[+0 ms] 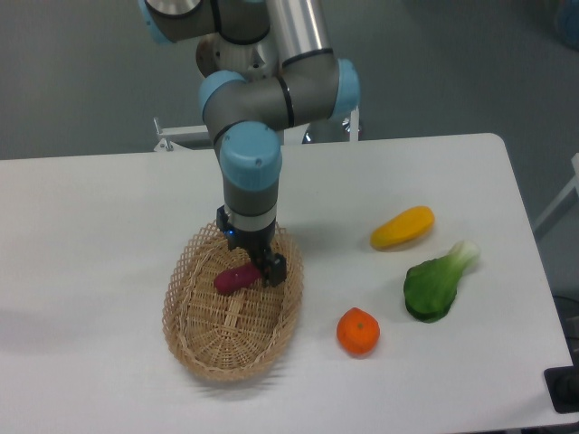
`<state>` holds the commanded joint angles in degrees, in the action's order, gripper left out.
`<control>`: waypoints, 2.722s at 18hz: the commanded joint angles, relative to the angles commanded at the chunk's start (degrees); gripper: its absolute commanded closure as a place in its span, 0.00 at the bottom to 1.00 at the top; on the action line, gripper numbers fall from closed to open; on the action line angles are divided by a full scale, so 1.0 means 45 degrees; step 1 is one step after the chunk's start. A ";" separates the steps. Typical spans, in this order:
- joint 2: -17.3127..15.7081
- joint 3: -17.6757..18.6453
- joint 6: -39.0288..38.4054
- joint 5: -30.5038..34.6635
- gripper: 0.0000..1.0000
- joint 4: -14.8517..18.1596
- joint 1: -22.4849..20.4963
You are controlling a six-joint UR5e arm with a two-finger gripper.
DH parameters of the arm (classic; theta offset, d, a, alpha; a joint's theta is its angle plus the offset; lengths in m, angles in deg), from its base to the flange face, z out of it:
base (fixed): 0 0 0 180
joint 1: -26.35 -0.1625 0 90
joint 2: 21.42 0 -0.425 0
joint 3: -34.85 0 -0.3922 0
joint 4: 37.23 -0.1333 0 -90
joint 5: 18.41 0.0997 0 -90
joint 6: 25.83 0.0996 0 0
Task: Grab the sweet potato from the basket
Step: 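Lower the gripper into the basket over the purple sweet potato, then close the gripper around the purple sweet potato, then lift the sweet potato out of the basket toward the yellow squash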
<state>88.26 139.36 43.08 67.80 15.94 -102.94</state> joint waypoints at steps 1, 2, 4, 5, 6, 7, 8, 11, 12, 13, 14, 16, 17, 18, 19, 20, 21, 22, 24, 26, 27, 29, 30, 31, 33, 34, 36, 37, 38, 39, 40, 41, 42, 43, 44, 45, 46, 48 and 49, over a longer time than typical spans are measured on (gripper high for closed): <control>0.0040 0.0019 0.0058 0.0156 0.00 -0.0019 0.0020; 0.0098 0.0077 0.0213 0.0196 0.00 -0.0058 0.0155; 0.0274 0.0117 0.0177 0.0332 0.00 -0.0097 0.0274; 0.0371 0.0136 0.0118 0.0372 0.00 -0.0117 0.0409; 0.0391 0.0156 0.0117 0.0411 0.00 -0.0117 0.0527; 0.0392 0.0175 0.0098 0.0411 0.00 -0.0117 0.0567; 0.0411 0.0253 0.0020 0.0411 0.00 -0.0156 0.0567; 0.0470 0.0506 -0.0078 0.0411 0.00 -0.0505 0.0586; 0.0528 0.0681 -0.0078 0.0411 0.00 -0.0933 0.0587; 0.0548 0.0877 -0.0078 0.0411 0.00 -0.1363 0.0625; 0.0548 0.1033 -0.0059 0.0431 0.00 -0.1676 0.0626; 0.0548 0.1074 -0.0059 0.0431 0.00 -0.1797 0.0626; 0.0548 0.1074 -0.0059 0.0431 0.00 -0.1797 0.0626; 0.0567 0.1074 -0.0059 0.0431 0.00 -0.1797 0.0626; 0.0567 0.1074 -0.0059 0.0489 0.00 -0.1797 0.0626; 0.0587 0.1093 -0.0059 0.0663 0.04 -0.1797 0.0645; 0.0587 0.1074 -0.0059 0.0762 0.08 -0.1797 0.0645; 0.0587 0.1074 -0.0059 0.0763 0.19 -0.1797 0.0645; 0.0548 0.1074 -0.0059 0.0782 0.42 -0.1797 0.0645; 0.0529 0.1074 -0.0059 0.0782 0.57 -0.1816 0.0645; 0.0509 0.1054 -0.0059 0.0782 0.62 -0.1797 0.0645; 0.0470 0.1016 -0.0059 0.0782 0.68 -0.1816 0.0645; 0.0450 0.0977 -0.0078 0.0782 0.70 -0.1816 0.0645; 0.0431 0.0918 -0.0078 0.0782 0.71 -0.1816 0.0645; 0.0353 0.0840 -0.0059 0.0782 0.71 -0.1777 0.0626; 0.0333 0.0839 -0.0039 0.0782 0.71 -0.1777 0.0626; 0.0178 0.0801 0.0019 0.0782 0.71 -0.1738 0.0606; 0.0119 0.0723 0.0058 0.0782 0.71 -0.1699 0.0567; -0.0017 0.0529 0.0097 0.0802 0.71 -0.1583 0.0509; -0.0115 0.0256 0.0117 0.0802 0.71 -0.1466 0.0431; -0.0174 -0.0037 0.0137 0.0783 0.71 -0.1349 0.0256; -0.0271 -0.0368 0.0137 0.0782 0.71 -0.1096 0.0080; -0.0311 -0.0720 0.0137 0.0763 0.70 -0.0746 -0.0076; -0.0312 -0.1110 0.0137 0.0763 0.70 -0.0317 -0.0194; -0.0312 -0.1481 0.0137 0.0763 0.70 0.0132 -0.0407; -0.0331 -0.1891 0.0156 0.0744 0.70 0.0620 -0.0661; -0.0350 -0.2301 0.0195 0.0705 0.70 0.1147 -0.0934; -0.0351 -0.3141 0.0506 0.0665 0.70 0.2163 -0.1403; -0.0351 -0.3474 0.0759 0.0646 0.70 0.2594 -0.1657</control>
<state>86.68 123.73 46.50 70.71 27.61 -110.40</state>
